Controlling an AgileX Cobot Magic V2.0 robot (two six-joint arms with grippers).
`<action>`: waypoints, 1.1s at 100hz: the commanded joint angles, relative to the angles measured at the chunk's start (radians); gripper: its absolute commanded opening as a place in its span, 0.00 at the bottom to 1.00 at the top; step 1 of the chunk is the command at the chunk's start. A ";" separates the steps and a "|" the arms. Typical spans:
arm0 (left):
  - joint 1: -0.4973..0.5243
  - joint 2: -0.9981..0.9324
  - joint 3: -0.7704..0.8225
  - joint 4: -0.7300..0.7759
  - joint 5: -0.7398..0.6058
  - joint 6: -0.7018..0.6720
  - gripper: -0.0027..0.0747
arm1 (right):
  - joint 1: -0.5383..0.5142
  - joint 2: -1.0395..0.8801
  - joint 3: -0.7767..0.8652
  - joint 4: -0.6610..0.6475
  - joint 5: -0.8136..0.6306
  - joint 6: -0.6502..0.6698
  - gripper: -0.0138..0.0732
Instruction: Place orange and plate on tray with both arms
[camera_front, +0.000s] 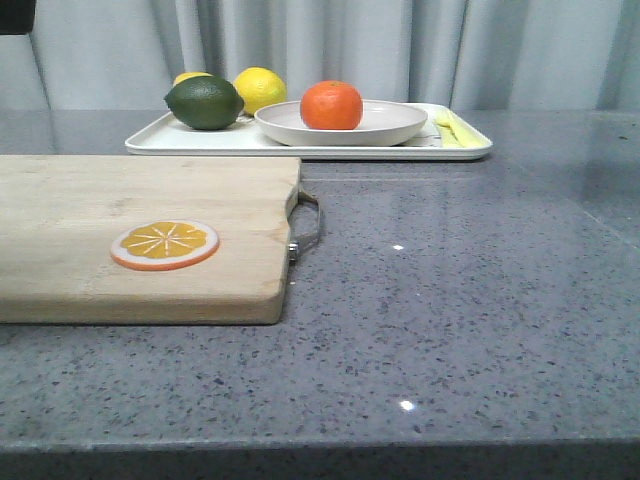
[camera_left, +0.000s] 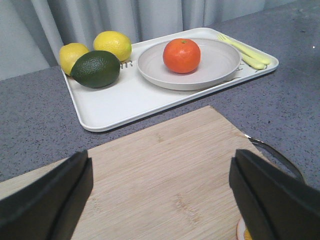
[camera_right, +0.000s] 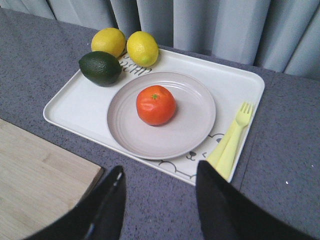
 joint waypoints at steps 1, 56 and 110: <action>0.004 -0.004 -0.027 -0.001 -0.047 0.001 0.74 | -0.005 -0.160 0.129 0.006 -0.149 -0.016 0.56; 0.004 -0.004 -0.027 -0.001 -0.047 0.001 0.74 | -0.005 -0.835 0.916 0.005 -0.496 -0.016 0.56; 0.004 -0.004 -0.027 -0.001 -0.047 0.001 0.66 | -0.005 -0.925 1.087 0.005 -0.618 -0.016 0.53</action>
